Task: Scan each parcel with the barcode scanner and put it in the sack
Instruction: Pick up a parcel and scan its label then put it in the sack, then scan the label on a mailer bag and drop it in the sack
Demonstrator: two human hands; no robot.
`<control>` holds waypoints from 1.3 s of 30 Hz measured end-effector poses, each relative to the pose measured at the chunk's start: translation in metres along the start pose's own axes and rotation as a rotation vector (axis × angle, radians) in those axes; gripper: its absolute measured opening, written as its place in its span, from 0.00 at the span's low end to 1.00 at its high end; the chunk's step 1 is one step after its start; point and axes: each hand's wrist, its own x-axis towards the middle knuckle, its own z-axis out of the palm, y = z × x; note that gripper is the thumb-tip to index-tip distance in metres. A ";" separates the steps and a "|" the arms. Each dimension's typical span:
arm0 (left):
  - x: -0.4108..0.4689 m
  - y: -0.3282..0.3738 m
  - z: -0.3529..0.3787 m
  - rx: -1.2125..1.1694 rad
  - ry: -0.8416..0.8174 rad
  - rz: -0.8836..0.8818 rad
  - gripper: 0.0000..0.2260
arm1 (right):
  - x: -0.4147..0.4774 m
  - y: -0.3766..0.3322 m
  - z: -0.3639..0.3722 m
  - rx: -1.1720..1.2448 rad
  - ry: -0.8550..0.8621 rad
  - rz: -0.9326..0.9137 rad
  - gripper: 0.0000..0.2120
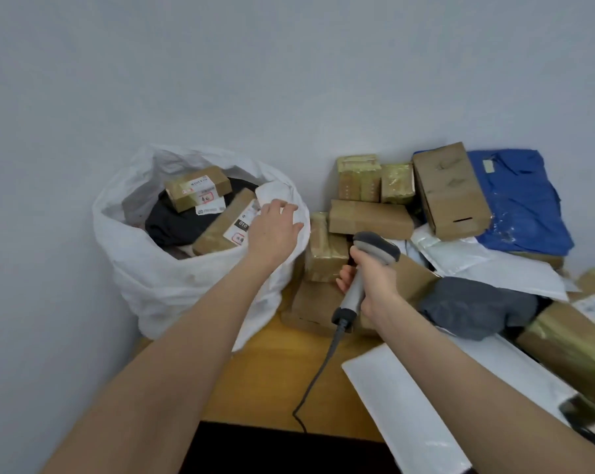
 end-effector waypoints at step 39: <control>-0.230 0.296 0.134 0.274 -0.889 0.162 0.37 | -0.015 -0.033 -0.339 -0.137 0.132 0.093 0.06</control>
